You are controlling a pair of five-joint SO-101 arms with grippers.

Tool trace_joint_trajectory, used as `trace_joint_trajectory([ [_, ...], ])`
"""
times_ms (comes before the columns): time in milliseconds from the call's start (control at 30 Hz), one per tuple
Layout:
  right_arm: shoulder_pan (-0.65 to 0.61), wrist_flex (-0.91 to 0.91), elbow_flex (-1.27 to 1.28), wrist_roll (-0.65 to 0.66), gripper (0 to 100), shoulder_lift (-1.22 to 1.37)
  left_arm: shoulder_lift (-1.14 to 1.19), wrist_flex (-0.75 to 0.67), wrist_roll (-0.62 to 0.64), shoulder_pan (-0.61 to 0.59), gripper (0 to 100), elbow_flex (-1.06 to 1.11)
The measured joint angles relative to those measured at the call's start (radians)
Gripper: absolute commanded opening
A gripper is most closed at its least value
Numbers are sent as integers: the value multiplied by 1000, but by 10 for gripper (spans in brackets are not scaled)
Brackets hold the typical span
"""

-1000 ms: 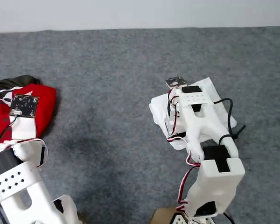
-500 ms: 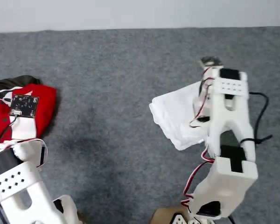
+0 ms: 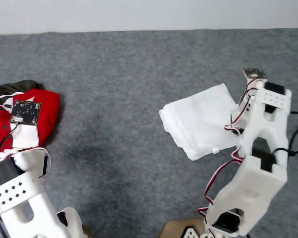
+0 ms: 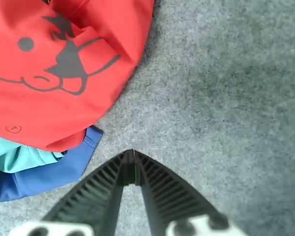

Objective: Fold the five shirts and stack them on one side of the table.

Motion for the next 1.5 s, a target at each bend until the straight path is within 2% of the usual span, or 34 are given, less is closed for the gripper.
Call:
trace_joint_trajectory([
  [133,2,2,-8,0,9,18,0,0,0,0,3,0],
  [400,-11,135,-173,0,9,-66,0,0,0,0,3,0],
  [533,-55,212,-193,-78,11,-129,0,0,0,0,3,0],
  [667,-104,282,-193,-273,12,-158,0,0,0,0,3,0],
  [900,-160,356,-193,-779,9,-163,0,0,0,0,3,0],
  [1033,-176,361,-193,-905,19,-163,0,0,0,0,3,0],
  [1133,-175,367,-193,-947,124,-163,0,0,0,0,3,0],
  [1267,-183,367,-193,-1008,402,-163,0,0,0,0,3,0],
  [1333,-190,367,-181,-1051,496,-163,0,0,0,0,3,0],
  [1500,-272,321,-117,-1131,487,-163,0,0,-2,0,3,0],
])
